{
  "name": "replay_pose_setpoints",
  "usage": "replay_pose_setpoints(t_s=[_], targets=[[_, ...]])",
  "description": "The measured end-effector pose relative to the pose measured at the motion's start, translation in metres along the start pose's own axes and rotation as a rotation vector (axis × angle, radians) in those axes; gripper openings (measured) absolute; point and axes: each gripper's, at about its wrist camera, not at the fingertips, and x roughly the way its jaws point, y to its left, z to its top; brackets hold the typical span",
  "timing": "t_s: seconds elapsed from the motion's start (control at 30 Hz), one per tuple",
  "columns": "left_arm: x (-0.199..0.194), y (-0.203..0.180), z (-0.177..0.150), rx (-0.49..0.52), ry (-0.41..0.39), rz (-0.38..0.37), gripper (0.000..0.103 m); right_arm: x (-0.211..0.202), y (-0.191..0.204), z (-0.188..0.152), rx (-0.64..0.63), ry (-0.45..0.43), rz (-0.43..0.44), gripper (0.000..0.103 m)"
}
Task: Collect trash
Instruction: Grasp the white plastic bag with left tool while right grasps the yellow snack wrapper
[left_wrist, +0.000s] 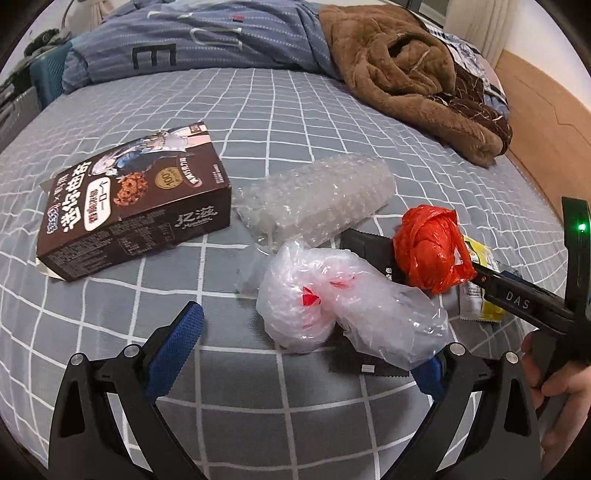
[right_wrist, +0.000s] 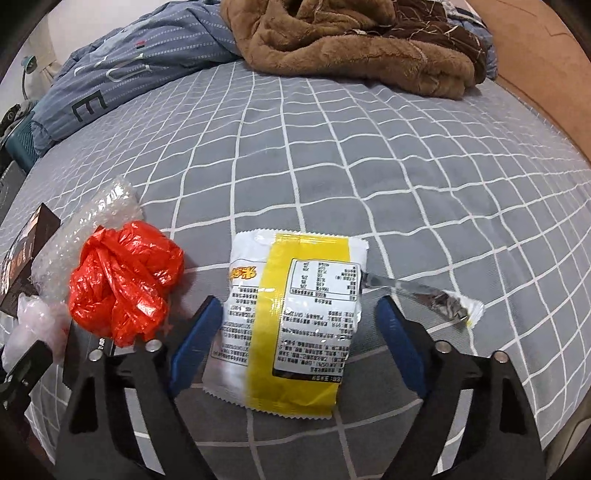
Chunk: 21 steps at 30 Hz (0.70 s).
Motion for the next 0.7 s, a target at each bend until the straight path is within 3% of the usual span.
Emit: replay_pose_setpoints(t_s=[0.2,0.37,0.5,0.6,0.7], targets=[[0.007,-0.013,0.000,0.038,0.020,-0.047,0.061,0.002,0.002,-0.001,0.005,0.032,0.036,0.062],[0.008,-0.014,0.001,0.039,0.022,-0.040,0.051,0.003,0.003,-0.001,0.011,0.061,0.079,0.046],[0.005,-0.010,-0.001,0.027,0.023,-0.043,0.048,0.003,0.006,-0.001,0.000,0.079,0.110,0.023],[0.002,-0.009,-0.002,0.026,0.022,-0.041,0.047,0.001,0.006,0.000,-0.008,0.073,0.120,0.015],[-0.003,-0.009,-0.003,0.025,0.017,-0.042,0.047,-0.005,0.008,0.001,-0.021,0.052,0.108,0.015]])
